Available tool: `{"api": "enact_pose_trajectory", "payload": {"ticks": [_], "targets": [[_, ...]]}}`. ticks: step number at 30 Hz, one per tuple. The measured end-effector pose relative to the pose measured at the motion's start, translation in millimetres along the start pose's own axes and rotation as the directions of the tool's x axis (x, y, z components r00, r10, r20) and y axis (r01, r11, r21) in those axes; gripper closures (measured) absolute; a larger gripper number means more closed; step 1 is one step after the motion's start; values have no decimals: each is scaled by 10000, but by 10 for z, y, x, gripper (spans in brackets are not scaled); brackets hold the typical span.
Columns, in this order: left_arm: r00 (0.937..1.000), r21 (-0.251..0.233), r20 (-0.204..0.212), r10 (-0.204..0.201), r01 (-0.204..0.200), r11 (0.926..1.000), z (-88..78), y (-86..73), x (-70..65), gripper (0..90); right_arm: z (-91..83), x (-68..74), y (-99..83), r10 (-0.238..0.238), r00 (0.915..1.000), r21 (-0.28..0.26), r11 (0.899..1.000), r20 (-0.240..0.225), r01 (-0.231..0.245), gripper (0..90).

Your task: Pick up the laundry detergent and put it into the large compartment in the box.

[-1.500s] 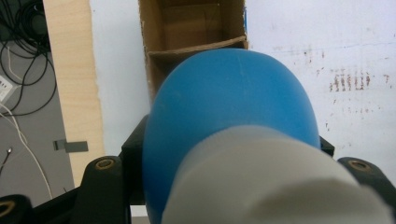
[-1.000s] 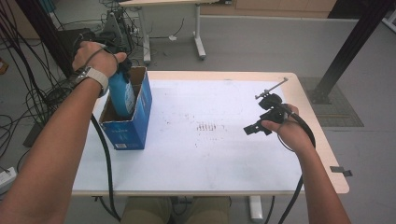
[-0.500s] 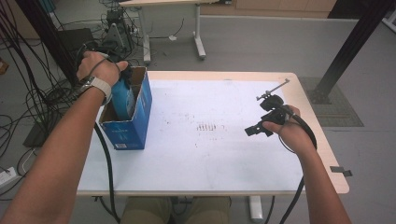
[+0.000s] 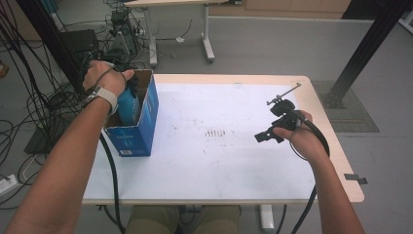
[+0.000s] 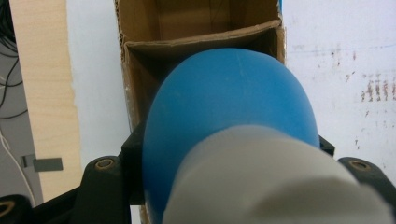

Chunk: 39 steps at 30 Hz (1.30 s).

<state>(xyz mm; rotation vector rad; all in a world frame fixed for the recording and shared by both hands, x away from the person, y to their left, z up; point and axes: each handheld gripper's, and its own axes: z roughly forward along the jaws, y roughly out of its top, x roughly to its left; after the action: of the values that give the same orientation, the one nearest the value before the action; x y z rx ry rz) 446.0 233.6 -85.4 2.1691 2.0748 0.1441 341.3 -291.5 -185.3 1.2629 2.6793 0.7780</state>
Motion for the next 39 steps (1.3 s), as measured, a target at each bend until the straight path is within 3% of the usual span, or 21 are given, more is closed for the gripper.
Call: {"api": "enact_pose_trajectory", "payload": {"ticks": [39], "targets": [[9998,648,160,156,-166,9978,591,48,42,392,22,-22,-51,277,9996,133,9995,48,-278,94]]}}
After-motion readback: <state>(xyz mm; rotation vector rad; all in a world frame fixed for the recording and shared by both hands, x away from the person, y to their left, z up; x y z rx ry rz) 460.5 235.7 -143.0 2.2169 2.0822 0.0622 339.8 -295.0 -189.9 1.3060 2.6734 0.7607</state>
